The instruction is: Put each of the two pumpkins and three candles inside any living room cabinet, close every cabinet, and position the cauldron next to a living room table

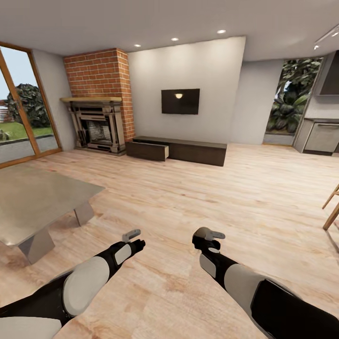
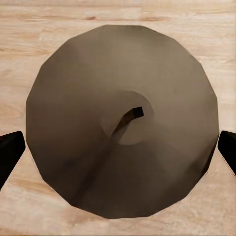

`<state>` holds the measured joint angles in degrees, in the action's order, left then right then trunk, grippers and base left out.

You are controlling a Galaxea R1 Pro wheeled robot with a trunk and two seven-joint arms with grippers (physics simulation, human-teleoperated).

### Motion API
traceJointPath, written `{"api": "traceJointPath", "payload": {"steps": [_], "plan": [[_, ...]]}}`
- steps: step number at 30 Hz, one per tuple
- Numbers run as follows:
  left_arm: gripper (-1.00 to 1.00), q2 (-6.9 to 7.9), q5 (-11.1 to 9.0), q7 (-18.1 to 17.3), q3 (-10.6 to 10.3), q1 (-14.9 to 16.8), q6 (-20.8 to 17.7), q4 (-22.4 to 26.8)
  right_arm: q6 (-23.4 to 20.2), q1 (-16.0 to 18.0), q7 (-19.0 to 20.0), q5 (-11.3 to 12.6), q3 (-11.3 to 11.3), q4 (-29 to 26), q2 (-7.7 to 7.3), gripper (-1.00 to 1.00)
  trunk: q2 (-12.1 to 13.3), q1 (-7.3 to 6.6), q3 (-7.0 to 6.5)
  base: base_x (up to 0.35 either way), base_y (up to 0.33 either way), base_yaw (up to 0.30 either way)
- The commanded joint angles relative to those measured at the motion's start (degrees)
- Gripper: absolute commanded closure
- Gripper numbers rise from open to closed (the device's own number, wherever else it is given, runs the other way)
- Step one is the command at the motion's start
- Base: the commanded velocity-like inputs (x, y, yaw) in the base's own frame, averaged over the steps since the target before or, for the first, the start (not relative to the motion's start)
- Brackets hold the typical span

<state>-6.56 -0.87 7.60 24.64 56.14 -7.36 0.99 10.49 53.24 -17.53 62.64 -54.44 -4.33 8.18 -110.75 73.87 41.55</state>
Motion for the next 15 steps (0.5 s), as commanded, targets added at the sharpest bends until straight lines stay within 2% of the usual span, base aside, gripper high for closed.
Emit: {"api": "traceJointPath", "payload": {"steps": [1, 15], "plan": [[-1.0, -0.03, -0.1, 0.2, 0.1, 0.0, -0.3, 0.1, 0.1, 0.0, -0.2, 0.5, -0.6, -0.1, 0.0, 1.0, 0.4, -0.2, -0.13, 0.326, -0.159, 0.0], [-1.0, -0.03, -0.1, 0.2, 0.1, 0.0, -0.3, 0.1, 0.1, 0.0, -0.2, 0.6, -0.6, -0.2, 0.13, 1.0, 6.0, -3.28, -2.64, 0.326, -0.148, 0.0]]}}
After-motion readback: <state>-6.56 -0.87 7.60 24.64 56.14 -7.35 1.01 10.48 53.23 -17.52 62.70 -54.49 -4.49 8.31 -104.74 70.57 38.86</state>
